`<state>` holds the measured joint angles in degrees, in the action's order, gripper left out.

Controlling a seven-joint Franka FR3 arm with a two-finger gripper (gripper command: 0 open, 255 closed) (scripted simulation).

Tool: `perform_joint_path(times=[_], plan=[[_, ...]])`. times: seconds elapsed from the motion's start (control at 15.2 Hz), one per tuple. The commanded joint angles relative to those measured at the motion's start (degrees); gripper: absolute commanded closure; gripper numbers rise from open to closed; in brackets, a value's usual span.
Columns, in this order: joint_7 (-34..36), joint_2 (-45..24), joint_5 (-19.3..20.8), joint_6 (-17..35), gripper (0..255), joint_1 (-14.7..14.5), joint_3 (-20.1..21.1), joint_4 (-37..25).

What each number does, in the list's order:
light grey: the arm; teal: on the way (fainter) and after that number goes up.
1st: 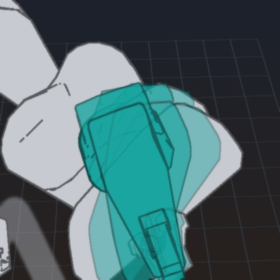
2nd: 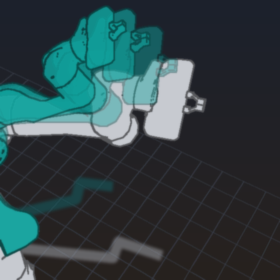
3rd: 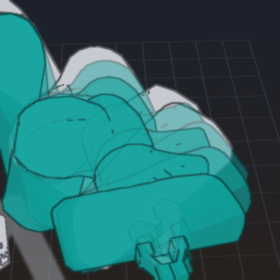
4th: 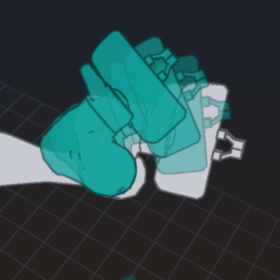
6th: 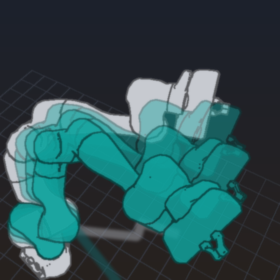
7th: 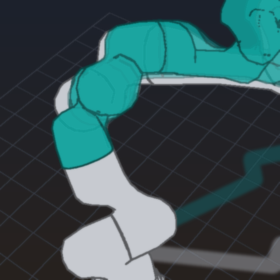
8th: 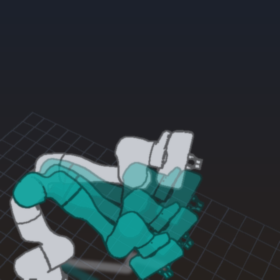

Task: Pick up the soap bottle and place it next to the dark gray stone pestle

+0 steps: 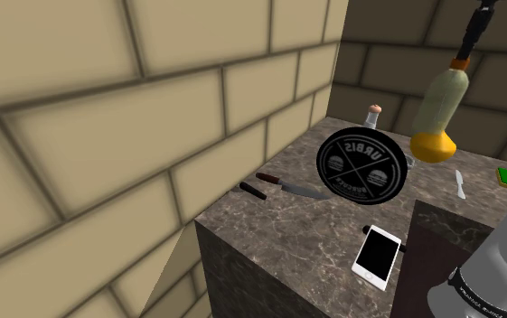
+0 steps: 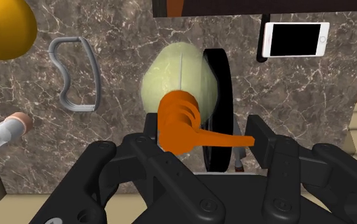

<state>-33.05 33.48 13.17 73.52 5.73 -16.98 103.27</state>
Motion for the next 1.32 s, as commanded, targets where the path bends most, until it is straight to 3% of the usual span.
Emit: perform_joint_path(times=[0.0,0.66,1.25], plan=[[2.1,0.1,-0.8,0.9,255,-0.3,1.5,1.4],[15.5,-2.0,-6.3,7.7,255,-3.2,11.1,7.9],[26.4,-8.9,-10.1,14.2,255,-6.3,18.9,8.3]])
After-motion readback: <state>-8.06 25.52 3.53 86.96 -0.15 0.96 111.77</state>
